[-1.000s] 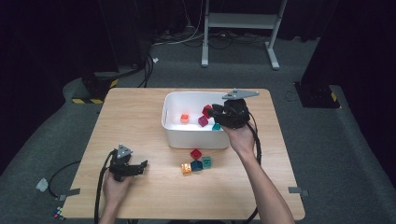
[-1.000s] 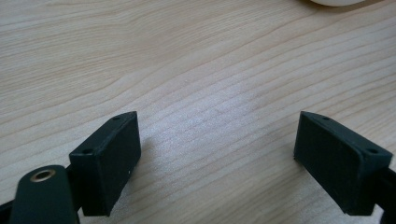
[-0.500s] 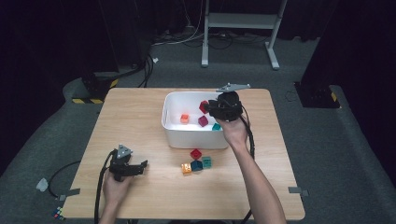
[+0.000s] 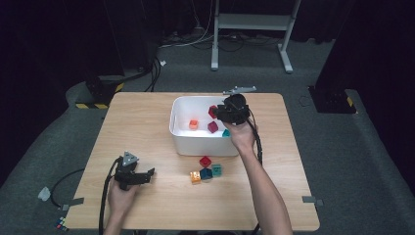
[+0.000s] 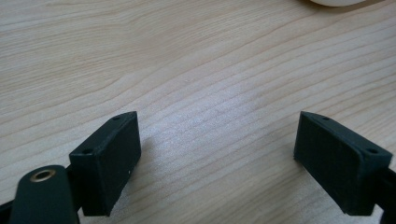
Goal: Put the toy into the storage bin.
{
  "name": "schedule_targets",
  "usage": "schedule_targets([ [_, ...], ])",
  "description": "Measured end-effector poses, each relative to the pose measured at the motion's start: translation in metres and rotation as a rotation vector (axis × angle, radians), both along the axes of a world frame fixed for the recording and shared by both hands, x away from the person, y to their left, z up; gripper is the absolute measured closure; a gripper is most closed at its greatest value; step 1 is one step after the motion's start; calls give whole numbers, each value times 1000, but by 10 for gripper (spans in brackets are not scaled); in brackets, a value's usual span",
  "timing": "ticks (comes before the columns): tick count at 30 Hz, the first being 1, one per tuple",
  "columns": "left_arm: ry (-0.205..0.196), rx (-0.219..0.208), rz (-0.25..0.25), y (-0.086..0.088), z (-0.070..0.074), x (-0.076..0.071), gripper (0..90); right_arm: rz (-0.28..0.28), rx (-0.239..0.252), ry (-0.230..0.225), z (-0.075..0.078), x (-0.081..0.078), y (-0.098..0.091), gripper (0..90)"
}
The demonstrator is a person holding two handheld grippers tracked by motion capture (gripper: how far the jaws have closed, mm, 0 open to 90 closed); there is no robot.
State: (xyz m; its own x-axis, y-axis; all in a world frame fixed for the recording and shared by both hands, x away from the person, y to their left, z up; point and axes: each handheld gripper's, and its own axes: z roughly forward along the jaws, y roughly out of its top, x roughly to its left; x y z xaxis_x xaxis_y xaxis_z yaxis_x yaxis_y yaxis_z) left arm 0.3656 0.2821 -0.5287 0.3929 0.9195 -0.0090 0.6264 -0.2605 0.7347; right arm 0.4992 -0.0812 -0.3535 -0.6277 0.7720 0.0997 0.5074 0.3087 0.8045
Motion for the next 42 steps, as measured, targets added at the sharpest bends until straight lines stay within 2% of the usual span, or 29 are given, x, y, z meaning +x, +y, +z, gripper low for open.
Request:
schedule_targets([
  [15, 1, -2, 0, 0, 0, 0, 148, -28, -40, 22, -10, 9, 4, 675],
  [24, 1, -1, 0, 0, 0, 0, 148, -32, -44, 26, -13, 12, 7, 667],
  [34, 0, 0, -1, 0, 0, 0, 148, -22, -52, 4, -10, 7, 6, 578],
  [42, 0, -1, -1, 0, 0, 0, 148, -26, -19, -29, -3, -5, -2, 505],
])
